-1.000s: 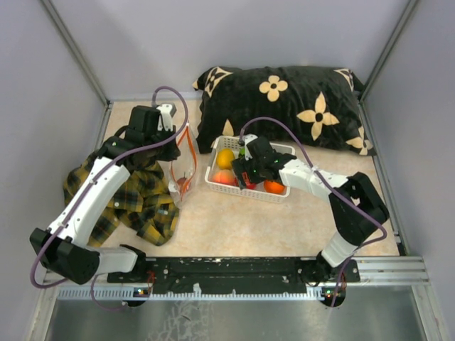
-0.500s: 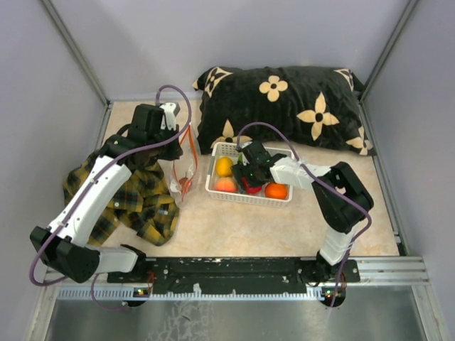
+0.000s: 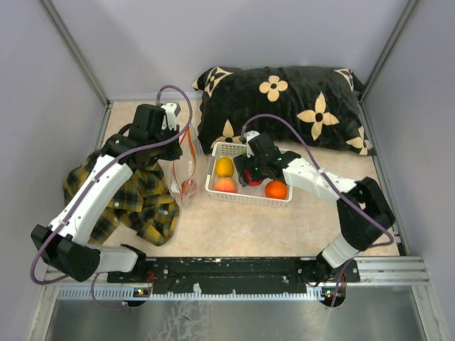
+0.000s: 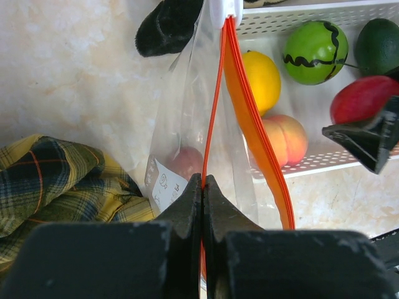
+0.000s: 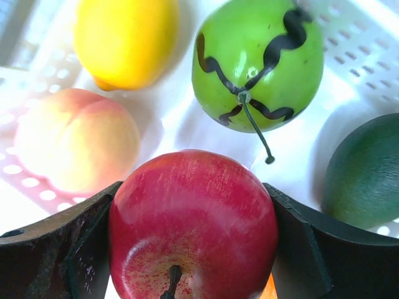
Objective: Place the food in the zip-top bag and seal the zipper
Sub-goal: Pick up the fake fruit from the bin.
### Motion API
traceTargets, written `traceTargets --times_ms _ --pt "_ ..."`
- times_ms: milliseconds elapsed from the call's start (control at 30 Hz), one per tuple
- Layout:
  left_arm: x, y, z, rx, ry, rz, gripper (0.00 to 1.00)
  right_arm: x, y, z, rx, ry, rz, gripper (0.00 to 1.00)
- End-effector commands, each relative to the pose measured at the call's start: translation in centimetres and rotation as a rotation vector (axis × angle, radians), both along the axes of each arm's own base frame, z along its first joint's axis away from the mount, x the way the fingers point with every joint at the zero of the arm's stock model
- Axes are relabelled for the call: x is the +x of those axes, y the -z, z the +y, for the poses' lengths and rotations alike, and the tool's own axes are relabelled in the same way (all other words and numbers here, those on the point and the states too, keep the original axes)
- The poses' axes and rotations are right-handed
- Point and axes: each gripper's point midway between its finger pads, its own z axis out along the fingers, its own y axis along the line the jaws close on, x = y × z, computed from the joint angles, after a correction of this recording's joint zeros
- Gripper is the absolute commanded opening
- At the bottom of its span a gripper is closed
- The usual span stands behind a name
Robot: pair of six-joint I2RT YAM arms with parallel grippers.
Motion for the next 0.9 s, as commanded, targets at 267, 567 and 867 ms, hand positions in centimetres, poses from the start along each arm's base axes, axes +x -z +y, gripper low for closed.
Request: traceTargets --times_ms 267,567,867 --pt "0.0 -0.3 -0.7 -0.018 0.026 0.002 0.0 -0.8 -15.3 3.9 0.293 -0.201 -0.341 0.57" --pt "-0.5 -0.4 -1.6 -0.041 0.069 0.002 0.0 -3.9 -23.4 9.4 0.436 -0.487 -0.588 0.57" --pt "-1.3 -1.4 -2.6 -0.084 0.114 -0.009 0.0 -8.3 -27.6 15.6 0.655 -0.815 -0.714 0.56"
